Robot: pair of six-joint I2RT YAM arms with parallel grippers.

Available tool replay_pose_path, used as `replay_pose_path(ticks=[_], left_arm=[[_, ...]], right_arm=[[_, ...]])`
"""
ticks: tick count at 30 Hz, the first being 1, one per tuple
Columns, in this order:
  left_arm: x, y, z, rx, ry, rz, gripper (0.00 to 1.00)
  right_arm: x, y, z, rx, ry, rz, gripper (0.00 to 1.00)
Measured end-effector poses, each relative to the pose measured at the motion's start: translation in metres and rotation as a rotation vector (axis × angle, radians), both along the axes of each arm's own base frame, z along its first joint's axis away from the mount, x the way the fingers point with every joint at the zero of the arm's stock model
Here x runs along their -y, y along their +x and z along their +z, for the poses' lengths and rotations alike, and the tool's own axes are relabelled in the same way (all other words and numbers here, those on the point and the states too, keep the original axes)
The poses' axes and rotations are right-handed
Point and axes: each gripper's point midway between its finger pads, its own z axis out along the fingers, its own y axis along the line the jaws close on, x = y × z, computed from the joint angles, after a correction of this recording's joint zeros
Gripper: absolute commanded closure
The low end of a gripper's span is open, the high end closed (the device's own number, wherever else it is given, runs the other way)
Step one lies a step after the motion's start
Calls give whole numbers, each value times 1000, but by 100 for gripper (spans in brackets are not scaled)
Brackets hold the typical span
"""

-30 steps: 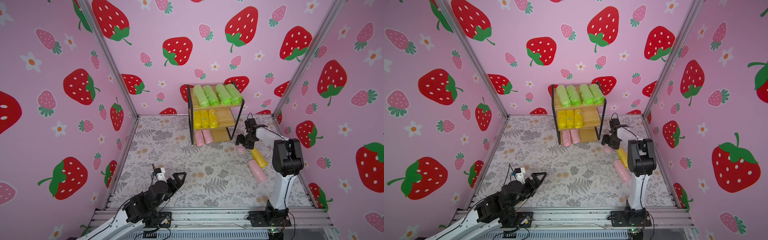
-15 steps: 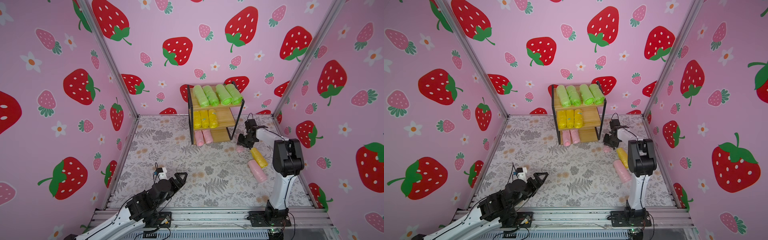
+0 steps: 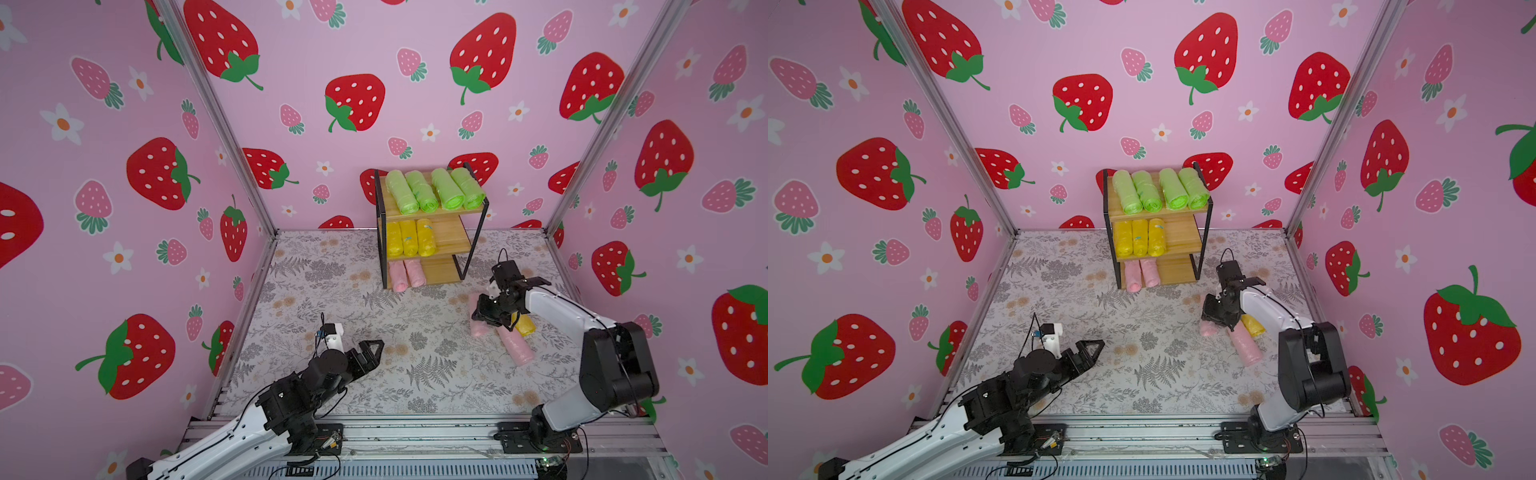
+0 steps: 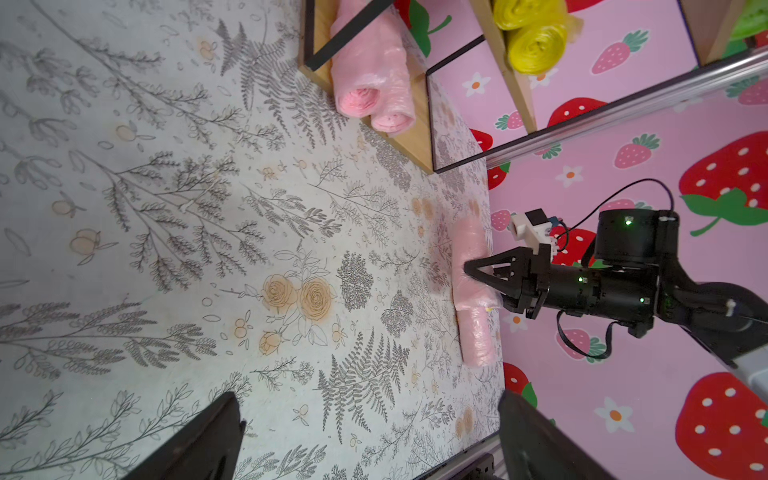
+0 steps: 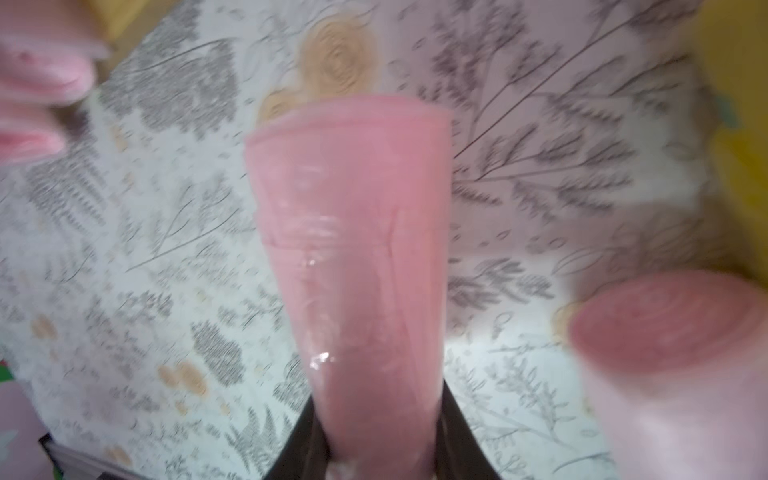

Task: Sort the rolls of trash bags by color and place them on the shelf
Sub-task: Pick up the roll of trash bags from the center of the board.

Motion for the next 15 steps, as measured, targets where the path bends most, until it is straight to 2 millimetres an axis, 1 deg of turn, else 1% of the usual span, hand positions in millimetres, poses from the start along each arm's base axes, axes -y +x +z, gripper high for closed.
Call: replay_pose_path(ticks=[4, 7, 12, 15], left_arm=[[12, 1, 9, 32, -12, -51, 0], [23, 2, 15, 48, -43, -88, 0], [41, 3, 30, 79, -116, -137, 0], [47, 3, 37, 92, -147, -163, 0]], right_arm=[[-38, -28, 31, 66, 119, 77, 100], [-65, -47, 45, 76, 186, 136, 100], [-108, -73, 52, 55, 265, 251, 100], [-132, -90, 58, 33, 313, 321, 100]])
